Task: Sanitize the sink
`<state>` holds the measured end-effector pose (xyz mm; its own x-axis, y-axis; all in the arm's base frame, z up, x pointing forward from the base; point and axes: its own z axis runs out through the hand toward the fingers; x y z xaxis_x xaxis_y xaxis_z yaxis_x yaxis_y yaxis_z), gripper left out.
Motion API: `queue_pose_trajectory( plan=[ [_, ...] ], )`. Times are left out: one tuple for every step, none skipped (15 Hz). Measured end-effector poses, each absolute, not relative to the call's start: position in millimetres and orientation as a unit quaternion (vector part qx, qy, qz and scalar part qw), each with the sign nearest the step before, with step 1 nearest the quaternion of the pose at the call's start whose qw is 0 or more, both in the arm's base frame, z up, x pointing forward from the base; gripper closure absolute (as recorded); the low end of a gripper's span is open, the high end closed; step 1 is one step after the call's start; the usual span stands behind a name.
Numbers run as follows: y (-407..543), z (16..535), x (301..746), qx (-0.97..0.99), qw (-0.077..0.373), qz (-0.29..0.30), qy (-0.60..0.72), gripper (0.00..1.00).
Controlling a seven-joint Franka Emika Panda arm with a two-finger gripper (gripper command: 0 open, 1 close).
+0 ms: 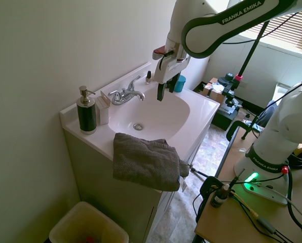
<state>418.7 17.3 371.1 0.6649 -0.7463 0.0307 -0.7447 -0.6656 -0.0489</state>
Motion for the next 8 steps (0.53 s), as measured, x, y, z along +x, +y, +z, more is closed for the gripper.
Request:
queue_pose_trajectory(
  plan=[
    [17,371,419,-0.912,0.016,-0.024,0.409,0.0],
    [18,371,419,-0.912,0.016,-0.024,0.409,0.0],
    [23,372,418,-0.913,0.017,-0.024,0.408,0.0],
    [35,373,417,-0.915,0.017,-0.026,0.402,0.0],
    [54,374,412,-0.919,0.019,-0.031,0.393,0.0],
    [77,376,405,-0.923,0.026,-0.041,0.382,0.0],
    [100,377,395,-0.925,0.036,-0.054,0.375,0.0],
    [121,376,384,-0.925,0.048,-0.068,0.371,0.0]
  ],
)
